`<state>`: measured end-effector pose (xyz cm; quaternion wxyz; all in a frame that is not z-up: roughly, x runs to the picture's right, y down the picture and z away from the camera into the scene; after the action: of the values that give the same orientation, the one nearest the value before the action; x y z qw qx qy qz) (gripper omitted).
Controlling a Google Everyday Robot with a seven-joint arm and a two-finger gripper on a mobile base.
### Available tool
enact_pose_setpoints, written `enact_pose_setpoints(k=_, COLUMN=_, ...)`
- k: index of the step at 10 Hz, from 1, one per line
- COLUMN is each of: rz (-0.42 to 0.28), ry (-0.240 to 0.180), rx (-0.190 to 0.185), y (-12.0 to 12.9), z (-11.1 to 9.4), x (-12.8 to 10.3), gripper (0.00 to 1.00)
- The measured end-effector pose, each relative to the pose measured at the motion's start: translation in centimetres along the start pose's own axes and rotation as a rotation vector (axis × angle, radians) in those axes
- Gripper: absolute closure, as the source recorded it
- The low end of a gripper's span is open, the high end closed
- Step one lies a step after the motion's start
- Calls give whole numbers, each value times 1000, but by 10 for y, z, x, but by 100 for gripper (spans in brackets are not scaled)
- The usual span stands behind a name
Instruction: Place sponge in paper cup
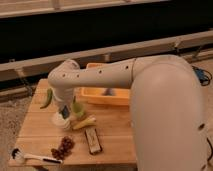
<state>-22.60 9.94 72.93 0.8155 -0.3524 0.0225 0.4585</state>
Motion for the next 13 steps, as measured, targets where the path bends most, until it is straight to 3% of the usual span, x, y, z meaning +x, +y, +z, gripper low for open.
enact_pose_setpoints(k=7, rz=8, ry=-60, rx=-31, y=2, z=14, x=-6, gripper=22)
enact_pose_setpoints(k=13, rz=35, ry=-90, rx=-44, y=0, z=10, x=-4, gripper=20)
